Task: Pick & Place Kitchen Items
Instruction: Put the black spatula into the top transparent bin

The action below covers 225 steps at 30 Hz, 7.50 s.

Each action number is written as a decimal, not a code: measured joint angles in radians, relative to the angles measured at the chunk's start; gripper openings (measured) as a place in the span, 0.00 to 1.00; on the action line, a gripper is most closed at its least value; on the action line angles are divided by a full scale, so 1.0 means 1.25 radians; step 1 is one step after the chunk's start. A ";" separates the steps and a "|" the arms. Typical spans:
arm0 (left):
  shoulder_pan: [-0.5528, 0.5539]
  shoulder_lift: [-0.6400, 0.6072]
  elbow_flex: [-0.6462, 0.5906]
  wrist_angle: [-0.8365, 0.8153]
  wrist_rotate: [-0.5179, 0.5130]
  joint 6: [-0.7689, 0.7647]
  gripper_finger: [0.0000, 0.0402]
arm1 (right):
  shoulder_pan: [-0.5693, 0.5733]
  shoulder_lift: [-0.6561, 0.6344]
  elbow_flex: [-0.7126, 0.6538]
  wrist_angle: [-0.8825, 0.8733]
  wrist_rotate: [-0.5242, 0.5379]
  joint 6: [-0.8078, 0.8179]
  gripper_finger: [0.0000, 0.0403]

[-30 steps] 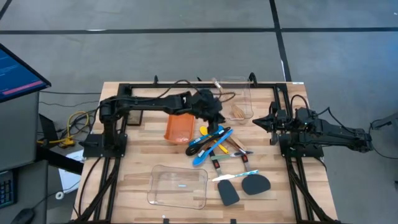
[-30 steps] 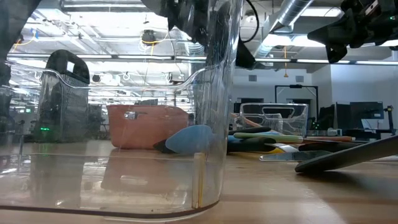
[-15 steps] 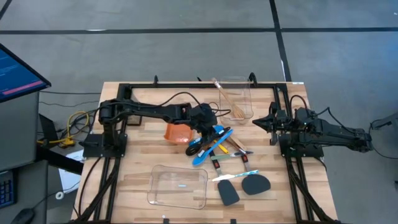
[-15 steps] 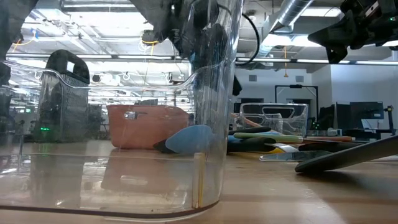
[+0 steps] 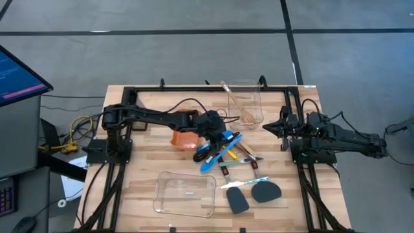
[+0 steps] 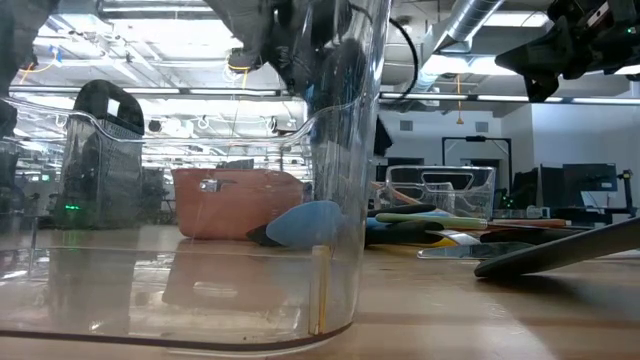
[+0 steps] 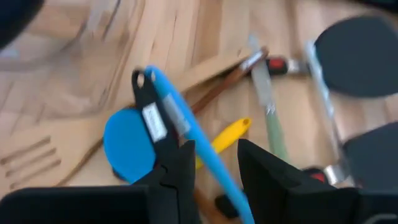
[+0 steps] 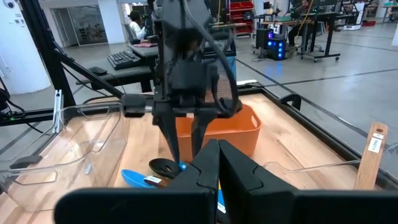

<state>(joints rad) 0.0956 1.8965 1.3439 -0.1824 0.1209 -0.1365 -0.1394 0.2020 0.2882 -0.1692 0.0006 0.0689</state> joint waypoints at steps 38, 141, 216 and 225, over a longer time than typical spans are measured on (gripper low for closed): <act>-0.029 0.095 0.238 -0.328 -0.144 -0.004 0.10 | 0.000 0.000 0.000 -0.029 0.000 -0.034 0.00; -0.076 0.096 -0.027 -0.204 -0.190 -0.129 0.18 | 0.000 0.000 0.000 -0.030 0.000 -0.034 0.00; -0.039 -0.200 -0.027 0.113 -0.238 0.211 0.05 | 0.001 0.662 0.000 0.943 0.000 0.009 0.48; -0.039 -0.200 -0.027 0.118 -0.238 0.209 0.05 | 0.002 0.782 0.090 0.963 0.000 0.009 0.48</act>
<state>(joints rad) 0.0463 1.6463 1.3106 -0.0345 -0.1768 0.1243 -0.1375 1.1801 0.4006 1.0343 0.0004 0.0799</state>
